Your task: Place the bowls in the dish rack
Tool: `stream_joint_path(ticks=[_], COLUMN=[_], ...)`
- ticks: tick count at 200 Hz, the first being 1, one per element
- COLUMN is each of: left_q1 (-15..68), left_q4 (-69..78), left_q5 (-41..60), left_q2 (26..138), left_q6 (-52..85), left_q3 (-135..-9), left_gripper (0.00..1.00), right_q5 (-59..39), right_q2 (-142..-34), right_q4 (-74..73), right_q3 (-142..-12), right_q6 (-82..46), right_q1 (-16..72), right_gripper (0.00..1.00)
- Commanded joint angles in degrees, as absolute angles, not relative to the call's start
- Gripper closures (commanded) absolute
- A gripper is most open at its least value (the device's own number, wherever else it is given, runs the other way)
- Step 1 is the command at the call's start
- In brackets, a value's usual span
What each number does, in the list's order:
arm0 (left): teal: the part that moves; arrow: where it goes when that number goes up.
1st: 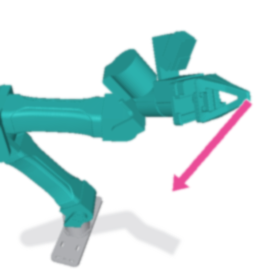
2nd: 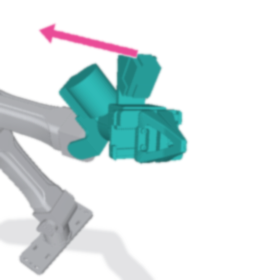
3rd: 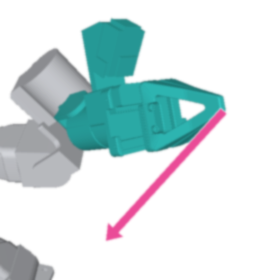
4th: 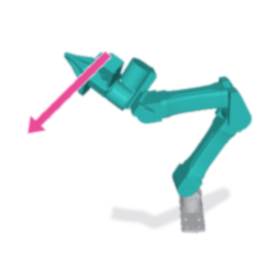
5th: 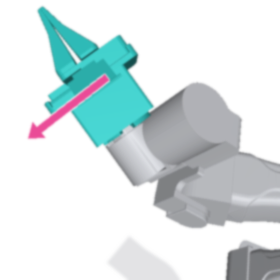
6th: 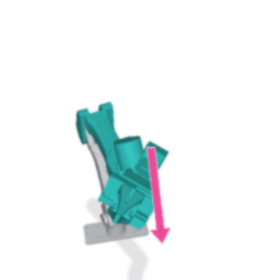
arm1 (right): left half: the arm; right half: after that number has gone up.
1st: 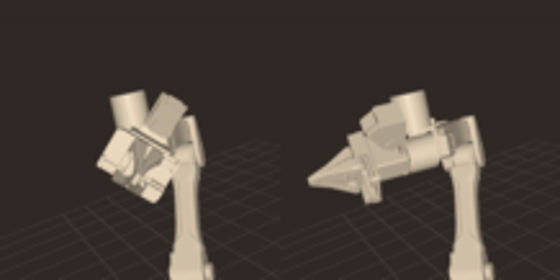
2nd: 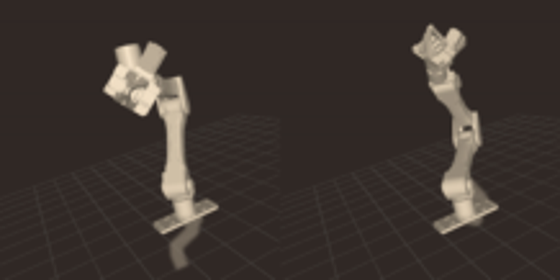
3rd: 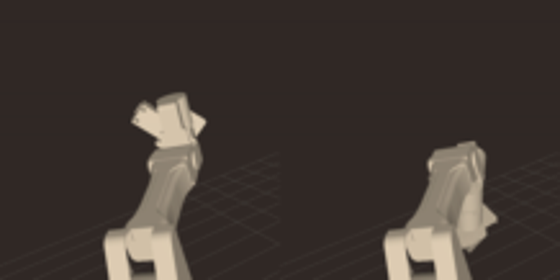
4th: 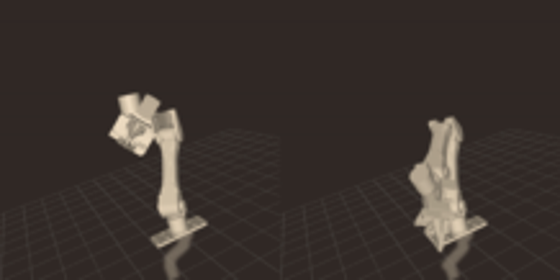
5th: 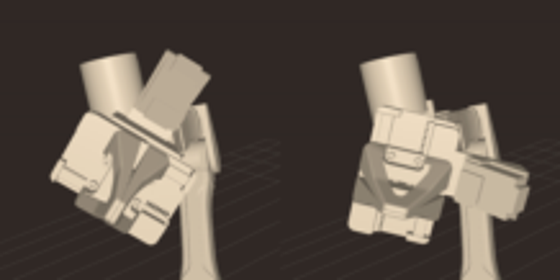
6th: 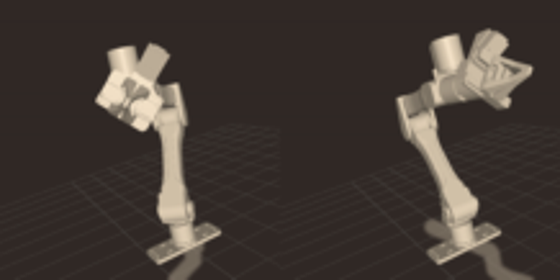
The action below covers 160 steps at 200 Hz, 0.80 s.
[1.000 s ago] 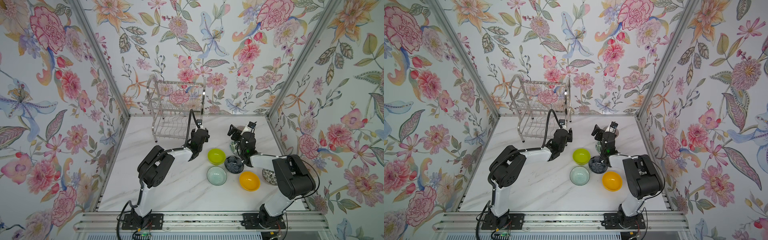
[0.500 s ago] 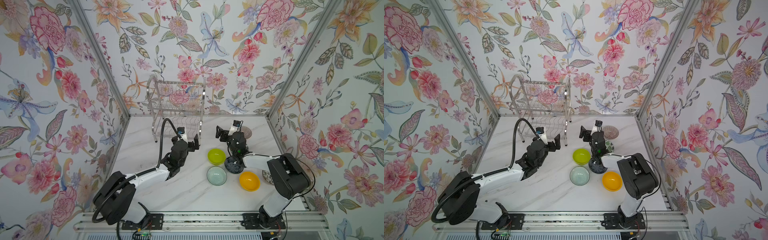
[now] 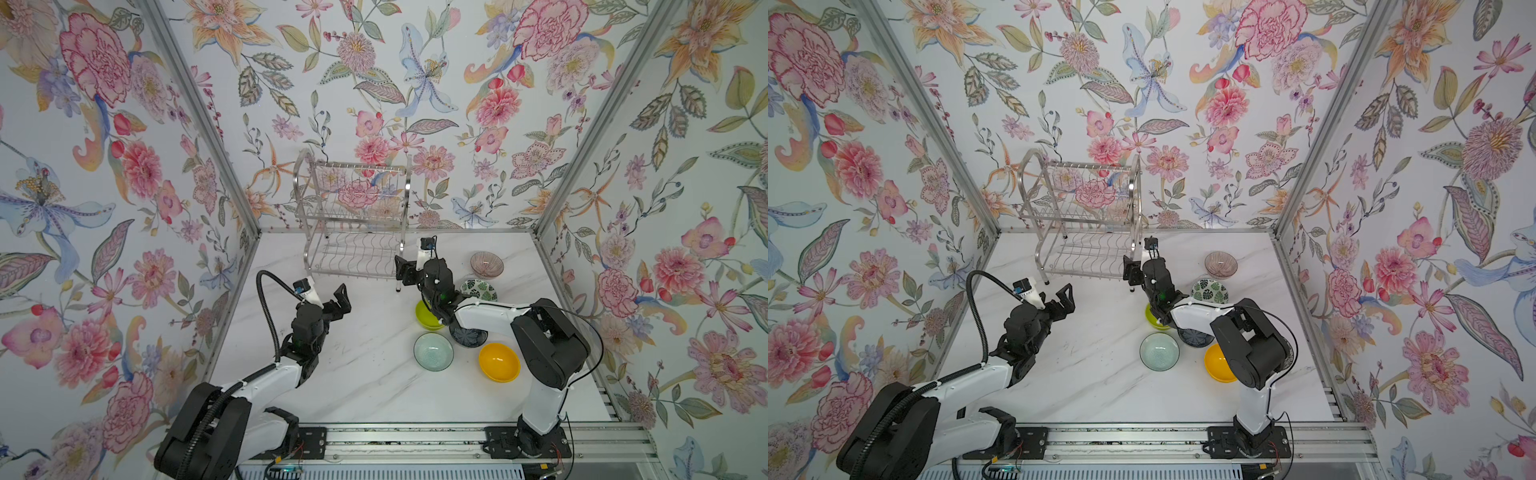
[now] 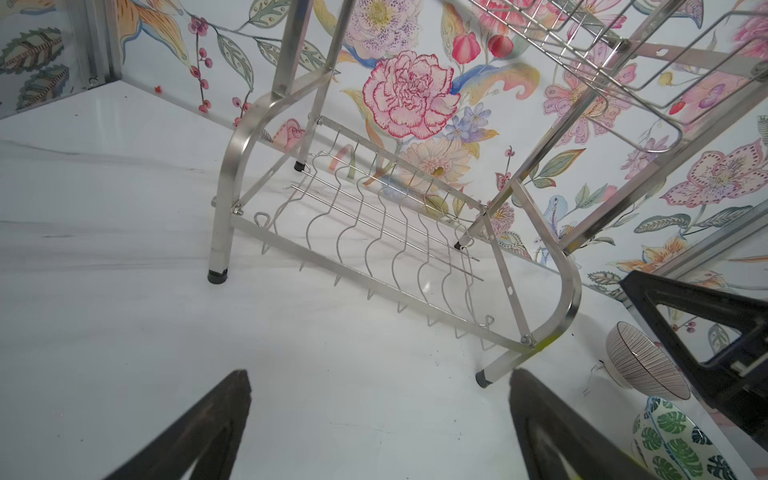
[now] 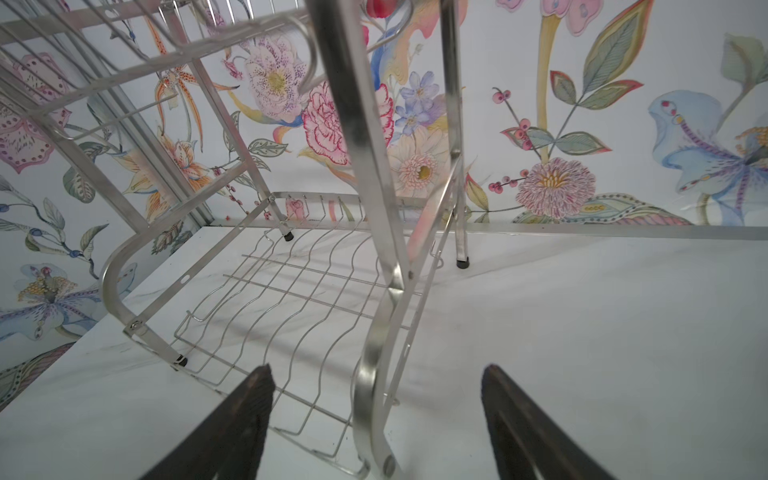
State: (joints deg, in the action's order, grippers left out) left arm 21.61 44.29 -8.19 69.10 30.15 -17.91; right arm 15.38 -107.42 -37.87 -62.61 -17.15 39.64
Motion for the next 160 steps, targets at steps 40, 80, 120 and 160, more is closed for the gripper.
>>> stream_joint_path(ticks=[40, 80, 120, 160], left_q1=[19.4, 19.3, 19.2, 19.3], left_q4=[63.1, 66.5, 67.9, 68.5], left_q5=[-1.7, -0.5, 0.3, 0.2], left_q2=[71.2, 74.1, 75.5, 75.6], left_q6=[33.7, 34.2, 34.2, 34.4], left_q3=[-10.7, -11.0, -10.9, -10.7], left_gripper=[0.01, 0.01, 0.01, 0.01], right_q5=[19.2, 19.2, 19.4, 17.4], right_q2=[-114.7, -117.7, -118.1, -116.5], right_q4=[-32.0, -31.3, -30.5, -29.8], right_q3=[-69.8, -73.1, -73.3, -71.2], right_q6=[-17.2, -17.2, -15.5, -15.1], right_q1=[40.7, 40.8, 40.4, 39.1], right_gripper=[0.3, 0.39, 0.54, 0.73])
